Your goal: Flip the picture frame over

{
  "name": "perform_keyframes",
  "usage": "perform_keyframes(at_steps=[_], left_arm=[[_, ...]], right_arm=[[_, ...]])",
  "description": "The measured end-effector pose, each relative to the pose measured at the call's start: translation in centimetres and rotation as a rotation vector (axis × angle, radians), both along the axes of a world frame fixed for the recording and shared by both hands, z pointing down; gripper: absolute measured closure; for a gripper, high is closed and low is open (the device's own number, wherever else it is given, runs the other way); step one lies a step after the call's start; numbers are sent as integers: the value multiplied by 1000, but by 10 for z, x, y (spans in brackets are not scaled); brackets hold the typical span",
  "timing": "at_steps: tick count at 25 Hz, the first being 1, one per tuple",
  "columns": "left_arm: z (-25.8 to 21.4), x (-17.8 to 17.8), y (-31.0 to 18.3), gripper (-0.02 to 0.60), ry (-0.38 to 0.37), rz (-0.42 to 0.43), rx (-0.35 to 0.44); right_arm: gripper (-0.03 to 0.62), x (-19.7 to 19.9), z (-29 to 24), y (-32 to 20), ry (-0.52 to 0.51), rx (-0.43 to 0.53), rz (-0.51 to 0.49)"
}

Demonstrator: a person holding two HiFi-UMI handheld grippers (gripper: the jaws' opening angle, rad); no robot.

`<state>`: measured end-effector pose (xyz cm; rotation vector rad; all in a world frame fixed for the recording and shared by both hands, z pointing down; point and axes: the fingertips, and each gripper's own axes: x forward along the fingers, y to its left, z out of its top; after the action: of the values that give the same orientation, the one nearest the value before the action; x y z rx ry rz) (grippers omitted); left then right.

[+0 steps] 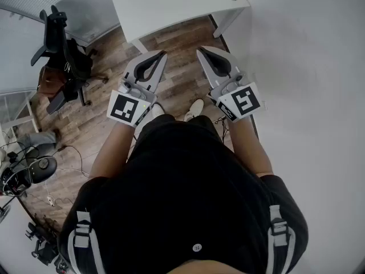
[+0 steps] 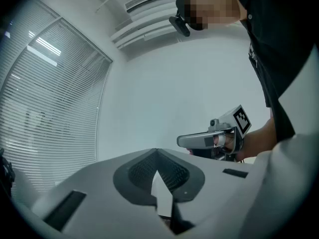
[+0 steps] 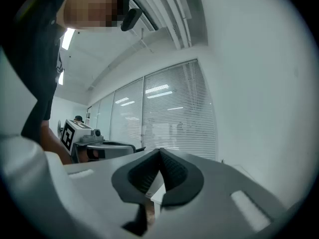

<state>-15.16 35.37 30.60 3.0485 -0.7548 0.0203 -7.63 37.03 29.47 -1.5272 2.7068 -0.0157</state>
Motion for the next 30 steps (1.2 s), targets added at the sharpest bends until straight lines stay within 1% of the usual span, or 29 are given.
perform_keyframes(at_steps=[3,5,10,13,16,19,23,26,28,30], left_arm=[[-7,-4,-7,576,6,-1,33],[-8,-5,-7,575,7,-3,42],[-4,-10,-8,575,-6,-9,38],[-2,-13,-8,575,-12,-15,34],[-4,-15,-8,575,0,-25,23],[-2,-15,-8,574,-11,-24,27],[-2,-12,-9,545,-20,-27,34],[-3,-11,-11,490,-24,-29,32],[-3,-11,-12,452,-23,-29,27],[-3,-11,-14,391,-22,-28,22]], right_arm=[[585,-4,-2,-4,7,8,1],[585,-4,-1,-4,2,10,5],[585,0,1,-4,-40,4,35],[585,-1,2,-2,-33,2,39],[585,-1,3,-1,-23,-3,39],[583,0,4,0,-22,-6,39],[574,4,3,0,-26,-2,35],[522,6,3,-3,-9,-10,34],[460,6,3,-5,6,-15,33],[395,6,4,-6,17,-20,27]])
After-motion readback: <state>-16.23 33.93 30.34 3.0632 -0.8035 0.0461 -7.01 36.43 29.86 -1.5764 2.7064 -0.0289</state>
